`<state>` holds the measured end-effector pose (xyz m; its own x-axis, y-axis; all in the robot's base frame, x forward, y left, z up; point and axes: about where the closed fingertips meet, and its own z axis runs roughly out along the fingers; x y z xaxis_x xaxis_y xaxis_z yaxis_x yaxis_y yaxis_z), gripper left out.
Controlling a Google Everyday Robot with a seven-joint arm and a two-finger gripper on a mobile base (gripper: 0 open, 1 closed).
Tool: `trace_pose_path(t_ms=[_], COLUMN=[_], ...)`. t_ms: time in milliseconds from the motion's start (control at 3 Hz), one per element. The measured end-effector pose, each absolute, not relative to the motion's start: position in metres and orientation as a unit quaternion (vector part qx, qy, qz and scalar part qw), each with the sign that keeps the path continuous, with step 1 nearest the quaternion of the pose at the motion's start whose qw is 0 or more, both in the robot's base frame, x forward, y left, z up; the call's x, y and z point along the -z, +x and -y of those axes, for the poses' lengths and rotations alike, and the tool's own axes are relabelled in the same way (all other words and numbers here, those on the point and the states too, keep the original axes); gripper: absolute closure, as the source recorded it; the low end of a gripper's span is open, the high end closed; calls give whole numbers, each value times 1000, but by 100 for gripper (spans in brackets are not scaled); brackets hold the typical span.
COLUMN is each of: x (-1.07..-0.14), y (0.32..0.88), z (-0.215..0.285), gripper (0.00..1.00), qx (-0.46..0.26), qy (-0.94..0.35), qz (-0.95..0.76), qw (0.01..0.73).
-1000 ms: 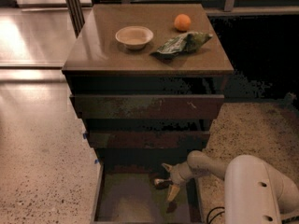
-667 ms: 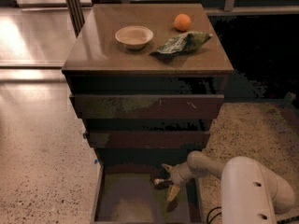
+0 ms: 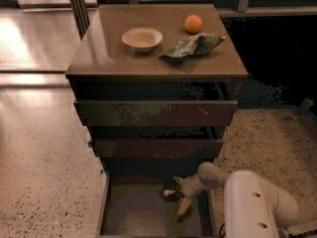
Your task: Pick orange can from bottom drawer and place on counter
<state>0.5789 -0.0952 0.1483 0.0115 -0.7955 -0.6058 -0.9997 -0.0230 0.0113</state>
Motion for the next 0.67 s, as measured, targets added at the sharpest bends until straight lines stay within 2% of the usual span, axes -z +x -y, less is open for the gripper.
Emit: trace_pose_path(t_ms=[333,667], x=[-136,-136], y=[578,578], z=[99,99], gripper=[2,23], qx=[-240,-240], qy=[-668,-668], qz=[-671,-671], qw=[213,213])
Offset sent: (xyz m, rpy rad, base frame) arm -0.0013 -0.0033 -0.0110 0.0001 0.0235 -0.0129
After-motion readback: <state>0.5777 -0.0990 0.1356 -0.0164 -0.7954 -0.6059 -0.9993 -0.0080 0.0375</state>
